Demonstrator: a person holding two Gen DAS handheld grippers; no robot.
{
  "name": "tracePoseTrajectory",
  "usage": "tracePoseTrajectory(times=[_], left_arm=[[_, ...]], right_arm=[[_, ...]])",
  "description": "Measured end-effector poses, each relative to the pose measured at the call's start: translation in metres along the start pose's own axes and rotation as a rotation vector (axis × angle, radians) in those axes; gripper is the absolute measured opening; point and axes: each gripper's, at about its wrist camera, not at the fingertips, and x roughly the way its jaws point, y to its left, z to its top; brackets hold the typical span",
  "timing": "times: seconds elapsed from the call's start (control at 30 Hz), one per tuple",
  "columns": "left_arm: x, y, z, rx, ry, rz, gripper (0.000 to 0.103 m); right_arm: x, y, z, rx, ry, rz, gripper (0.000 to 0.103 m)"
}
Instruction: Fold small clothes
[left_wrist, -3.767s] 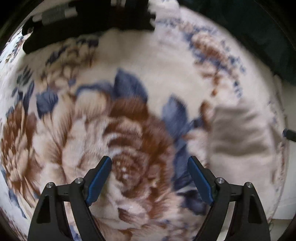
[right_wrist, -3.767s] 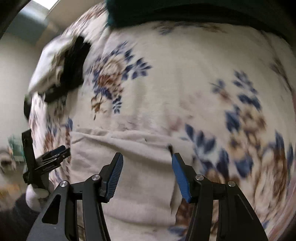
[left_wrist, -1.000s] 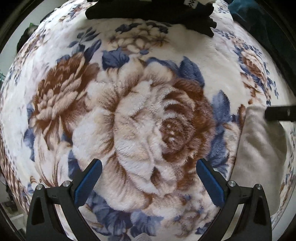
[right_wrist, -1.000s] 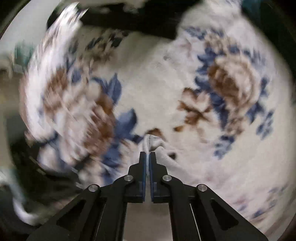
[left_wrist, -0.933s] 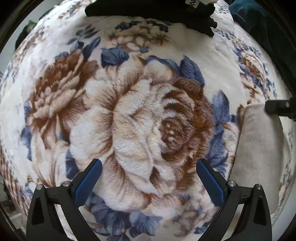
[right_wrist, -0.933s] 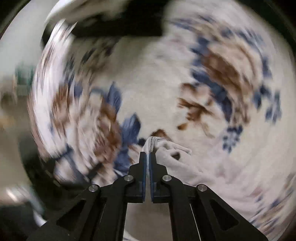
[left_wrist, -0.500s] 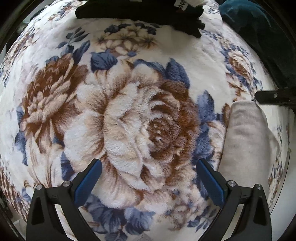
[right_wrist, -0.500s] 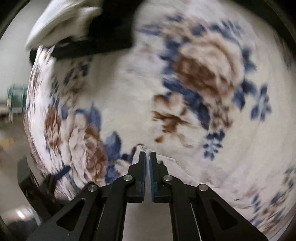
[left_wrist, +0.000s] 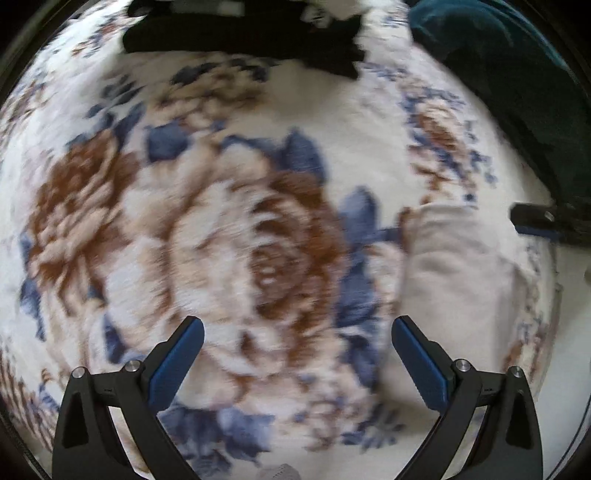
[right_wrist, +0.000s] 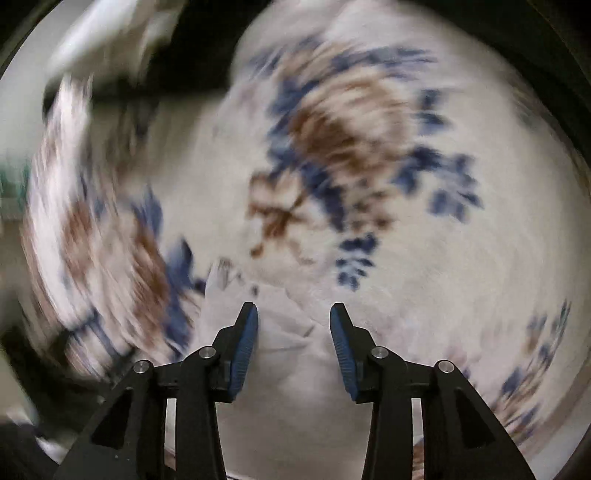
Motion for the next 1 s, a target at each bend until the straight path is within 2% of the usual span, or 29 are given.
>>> tracePoseTrajectory(times=[0.1,0.13,0.17,0.23,0.27,0.33,0.4,0.57,0.63,0.73,0.8,0.87,0.9,0.93,0.97,1.0], left_arm=[[0.001,-0.019,0.012,0.032,0.007,-0.126,0.103],[0.002,-0.026,0.016,0.04,0.008,-0.161,0.103],[0.007,-0.035,0.02,0.053,0.025,-0.206,0.103],[0.024,-0.057,0.025,0.108,0.074,-0.237,0.103],[0.032,-0.066,0.026,0.133,0.089,-0.238,0.103],[0.054,-0.082,0.03,0.197,0.128,-0.206,0.103],[0.07,-0.085,0.035,0.208,0.162,-0.208,0.103],[0.075,-0.078,0.038,0.193,0.18,-0.252,0.103],[0.074,-0.078,0.035,0.205,0.175,-0.258,0.103],[0.074,-0.078,0.038,0.21,0.172,-0.269,0.103],[0.076,-0.074,0.039,0.209,0.175,-0.281,0.103],[0.076,-0.069,0.04,0.217,0.179,-0.294,0.103],[0.075,-0.066,0.04,0.224,0.178,-0.298,0.103],[0.075,-0.067,0.04,0.239,0.176,-0.299,0.102],[0.072,-0.068,0.039,0.264,0.159,-0.296,0.091],[0.069,-0.07,0.038,0.283,0.14,-0.305,0.079]], right_arm=[[-0.024,-0.038,-0.042,0.161,-0.059,0.108,0.082],[-0.026,-0.056,-0.06,0.225,-0.067,0.117,0.084],[-0.023,-0.074,-0.079,0.279,-0.068,0.111,0.084],[-0.011,-0.106,-0.11,0.373,-0.052,0.089,0.084],[-0.001,-0.124,-0.124,0.423,-0.042,0.09,0.084],[0.02,-0.15,-0.147,0.498,-0.034,0.15,0.084],[0.041,-0.166,-0.165,0.548,-0.051,0.195,0.084],[0.059,-0.184,-0.183,0.607,-0.125,0.331,0.086],[0.06,-0.185,-0.186,0.6,-0.149,0.382,0.086],[0.063,-0.188,-0.188,0.595,-0.182,0.525,0.086],[0.068,-0.19,-0.188,0.586,-0.188,0.557,0.086],[0.071,-0.194,-0.19,0.604,-0.205,0.569,0.082],[0.071,-0.195,-0.19,0.605,-0.222,0.576,0.069],[0.07,-0.194,-0.191,0.592,-0.231,0.573,0.034],[0.07,-0.193,-0.191,0.588,-0.234,0.586,0.023],[0.071,-0.19,-0.188,0.589,-0.242,0.591,0.022]])
